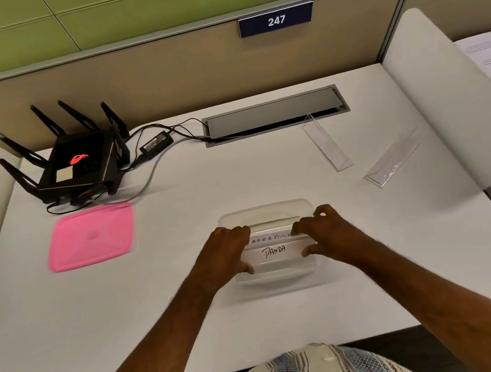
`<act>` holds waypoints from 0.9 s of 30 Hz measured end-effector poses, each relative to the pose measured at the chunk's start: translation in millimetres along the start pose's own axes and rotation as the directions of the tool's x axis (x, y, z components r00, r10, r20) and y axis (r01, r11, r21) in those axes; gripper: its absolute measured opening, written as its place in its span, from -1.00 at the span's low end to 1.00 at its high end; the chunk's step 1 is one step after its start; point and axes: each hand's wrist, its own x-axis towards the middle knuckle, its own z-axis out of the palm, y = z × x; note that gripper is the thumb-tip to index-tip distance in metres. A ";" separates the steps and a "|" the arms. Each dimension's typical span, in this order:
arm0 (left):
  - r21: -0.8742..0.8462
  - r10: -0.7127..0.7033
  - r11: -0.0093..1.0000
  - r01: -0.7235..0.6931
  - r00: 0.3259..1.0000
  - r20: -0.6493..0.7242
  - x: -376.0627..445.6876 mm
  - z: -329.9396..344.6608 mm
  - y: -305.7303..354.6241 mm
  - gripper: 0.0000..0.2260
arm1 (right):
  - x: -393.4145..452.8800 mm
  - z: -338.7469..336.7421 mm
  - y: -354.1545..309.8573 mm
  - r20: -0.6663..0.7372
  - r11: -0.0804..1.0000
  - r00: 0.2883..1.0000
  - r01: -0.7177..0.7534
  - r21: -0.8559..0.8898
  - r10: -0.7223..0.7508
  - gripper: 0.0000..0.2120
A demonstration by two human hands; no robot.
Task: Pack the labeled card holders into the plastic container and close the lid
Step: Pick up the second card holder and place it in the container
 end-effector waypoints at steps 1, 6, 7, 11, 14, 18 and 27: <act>-0.003 0.002 1.000 -0.002 1.000 0.006 0.7 1.0 0.0 -0.44 | 1.0 -0.4 -1.0 0.012 1.000 1.000 0.009 -0.014 -0.009 -0.51; -0.016 -0.019 1.000 0.020 0.995 0.096 4.1 6.1 1.9 -0.57 | 8.9 3.6 -0.8 0.096 0.990 0.995 0.051 -0.130 -0.039 -0.55; 0.003 -0.021 1.000 0.021 0.992 0.122 5.1 7.0 2.9 -0.60 | 10.3 4.9 -1.6 0.118 0.986 0.992 0.056 -0.156 -0.037 -0.56; 0.035 -0.031 0.999 0.024 0.979 0.200 9.8 12.2 4.1 -0.68 | 17.9 10.3 -6.5 0.199 0.954 0.980 0.075 -0.291 -0.016 -0.62; 0.052 -0.040 0.998 0.029 0.973 0.229 12.8 15.3 3.5 -0.72 | 23.1 13.4 -10.5 0.225 0.937 0.974 0.071 -0.342 0.009 -0.67; 0.056 -0.053 0.998 0.041 0.969 0.242 15.1 18.1 3.4 -0.74 | 26.7 17.2 -12.3 0.234 0.918 0.972 0.085 -0.386 0.008 -0.70; 0.094 -0.085 0.993 0.065 0.971 0.223 19.2 22.2 4.5 -0.78 | 29.4 26.4 -10.8 0.196 0.933 0.981 0.067 -0.354 0.004 -0.69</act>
